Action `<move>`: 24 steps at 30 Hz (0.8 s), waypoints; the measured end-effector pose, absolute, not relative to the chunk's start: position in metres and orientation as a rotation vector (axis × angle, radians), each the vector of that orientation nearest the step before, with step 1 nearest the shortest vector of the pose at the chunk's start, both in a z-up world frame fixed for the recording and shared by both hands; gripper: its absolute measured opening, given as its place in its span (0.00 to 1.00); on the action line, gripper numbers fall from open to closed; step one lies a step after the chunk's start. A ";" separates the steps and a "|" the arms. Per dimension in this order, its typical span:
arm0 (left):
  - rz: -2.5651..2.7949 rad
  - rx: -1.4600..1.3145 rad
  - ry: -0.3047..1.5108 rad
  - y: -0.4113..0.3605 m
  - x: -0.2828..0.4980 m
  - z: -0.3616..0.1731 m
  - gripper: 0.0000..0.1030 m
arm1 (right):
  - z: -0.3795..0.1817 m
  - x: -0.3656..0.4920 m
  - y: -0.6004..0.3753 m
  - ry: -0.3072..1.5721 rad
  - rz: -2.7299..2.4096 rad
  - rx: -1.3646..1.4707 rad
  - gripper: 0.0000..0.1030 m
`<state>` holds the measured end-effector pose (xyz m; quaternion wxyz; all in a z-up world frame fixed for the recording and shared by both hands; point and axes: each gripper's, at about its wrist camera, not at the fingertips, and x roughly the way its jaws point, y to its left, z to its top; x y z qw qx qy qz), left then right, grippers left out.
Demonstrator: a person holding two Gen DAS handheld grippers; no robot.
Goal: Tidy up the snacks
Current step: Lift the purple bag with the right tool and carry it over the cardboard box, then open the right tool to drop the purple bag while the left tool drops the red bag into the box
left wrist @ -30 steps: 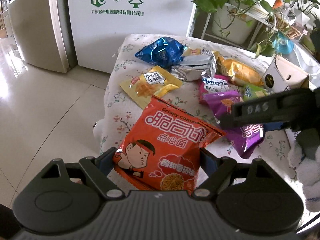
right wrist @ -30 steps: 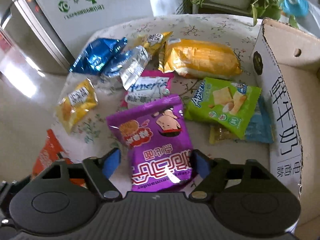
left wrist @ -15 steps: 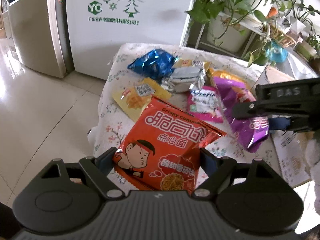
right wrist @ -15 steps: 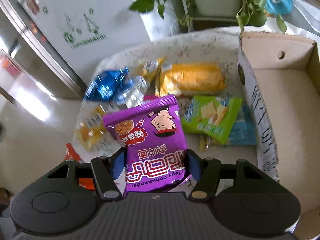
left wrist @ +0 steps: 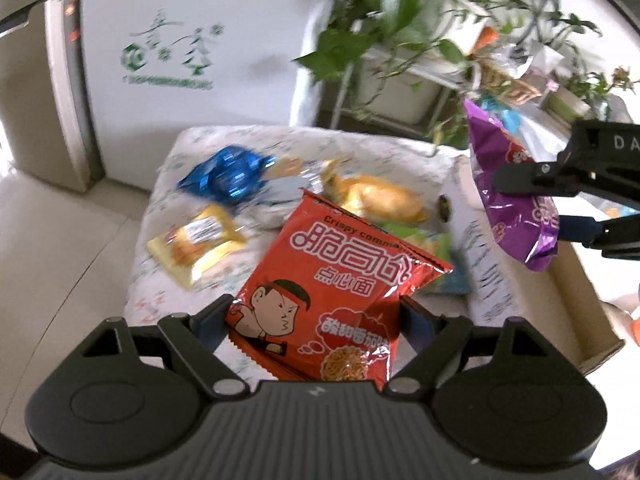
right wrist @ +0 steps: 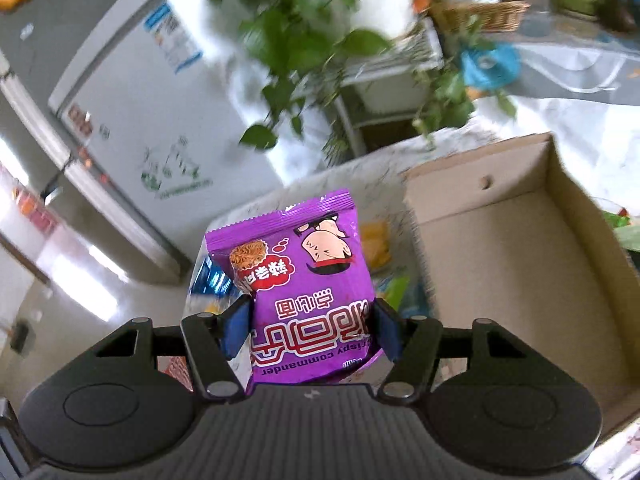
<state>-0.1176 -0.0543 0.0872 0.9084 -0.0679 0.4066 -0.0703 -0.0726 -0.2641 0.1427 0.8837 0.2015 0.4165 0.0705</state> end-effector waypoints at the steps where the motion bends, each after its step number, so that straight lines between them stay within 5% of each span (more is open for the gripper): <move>1: -0.159 -0.136 0.834 -0.061 -0.116 0.090 0.83 | 0.143 -0.072 -0.270 0.857 0.135 0.426 0.68; 24: -0.402 -0.074 0.839 -0.202 -0.088 0.106 0.83 | 0.144 -0.099 -0.381 0.784 -0.216 0.659 0.68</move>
